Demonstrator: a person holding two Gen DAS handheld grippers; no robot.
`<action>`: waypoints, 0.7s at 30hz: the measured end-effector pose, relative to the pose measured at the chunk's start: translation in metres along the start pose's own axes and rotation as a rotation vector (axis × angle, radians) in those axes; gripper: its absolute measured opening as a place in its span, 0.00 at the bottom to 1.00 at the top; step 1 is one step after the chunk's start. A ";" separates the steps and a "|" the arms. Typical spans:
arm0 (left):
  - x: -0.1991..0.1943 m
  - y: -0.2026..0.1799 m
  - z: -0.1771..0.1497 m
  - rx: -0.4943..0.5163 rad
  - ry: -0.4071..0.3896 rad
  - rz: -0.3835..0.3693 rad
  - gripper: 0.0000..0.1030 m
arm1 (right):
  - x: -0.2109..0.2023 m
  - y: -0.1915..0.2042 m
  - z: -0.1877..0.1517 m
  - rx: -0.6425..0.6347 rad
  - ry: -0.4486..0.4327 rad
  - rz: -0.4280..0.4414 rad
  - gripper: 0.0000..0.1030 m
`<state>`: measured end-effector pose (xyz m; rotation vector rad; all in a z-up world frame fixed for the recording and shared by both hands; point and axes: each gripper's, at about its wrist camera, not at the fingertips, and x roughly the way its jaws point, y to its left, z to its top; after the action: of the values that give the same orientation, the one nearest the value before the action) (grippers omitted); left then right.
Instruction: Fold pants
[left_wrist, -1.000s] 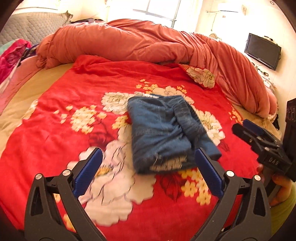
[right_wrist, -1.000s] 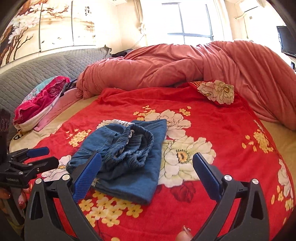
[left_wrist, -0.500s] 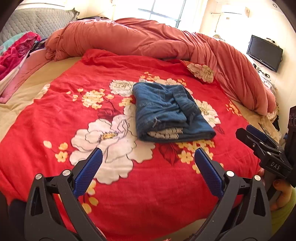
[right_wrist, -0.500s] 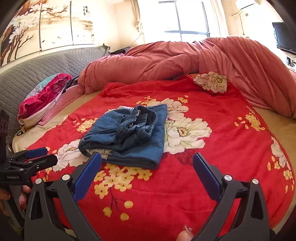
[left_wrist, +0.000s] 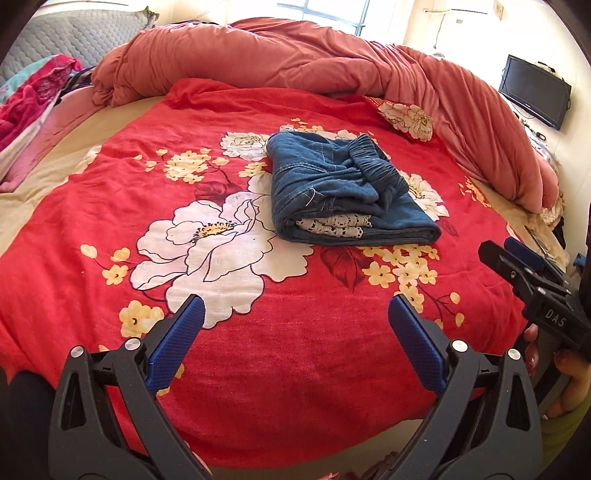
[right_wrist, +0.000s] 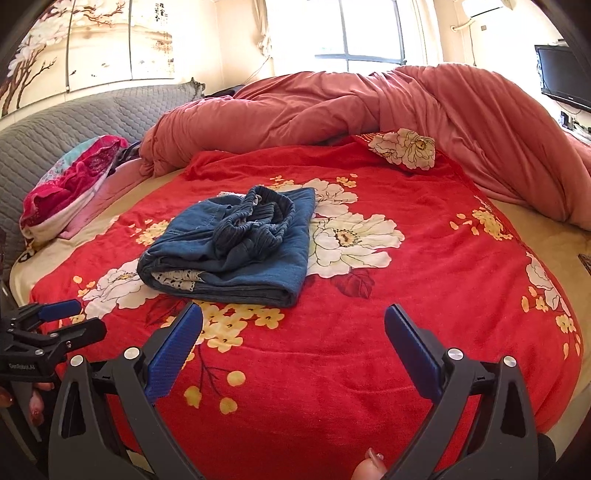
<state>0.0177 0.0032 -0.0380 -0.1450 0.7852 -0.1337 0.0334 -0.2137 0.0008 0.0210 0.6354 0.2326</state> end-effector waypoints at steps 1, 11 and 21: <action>0.000 -0.001 0.000 0.000 0.000 0.003 0.91 | 0.001 0.000 -0.001 -0.002 0.003 0.002 0.95; 0.004 -0.003 0.000 0.000 0.008 0.009 0.91 | 0.005 -0.001 -0.003 -0.006 0.010 0.014 0.95; 0.005 -0.008 0.000 0.005 0.012 0.022 0.91 | 0.008 0.001 -0.004 -0.005 0.017 0.018 0.95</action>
<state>0.0209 -0.0060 -0.0403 -0.1308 0.7984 -0.1163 0.0372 -0.2114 -0.0074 0.0196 0.6519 0.2523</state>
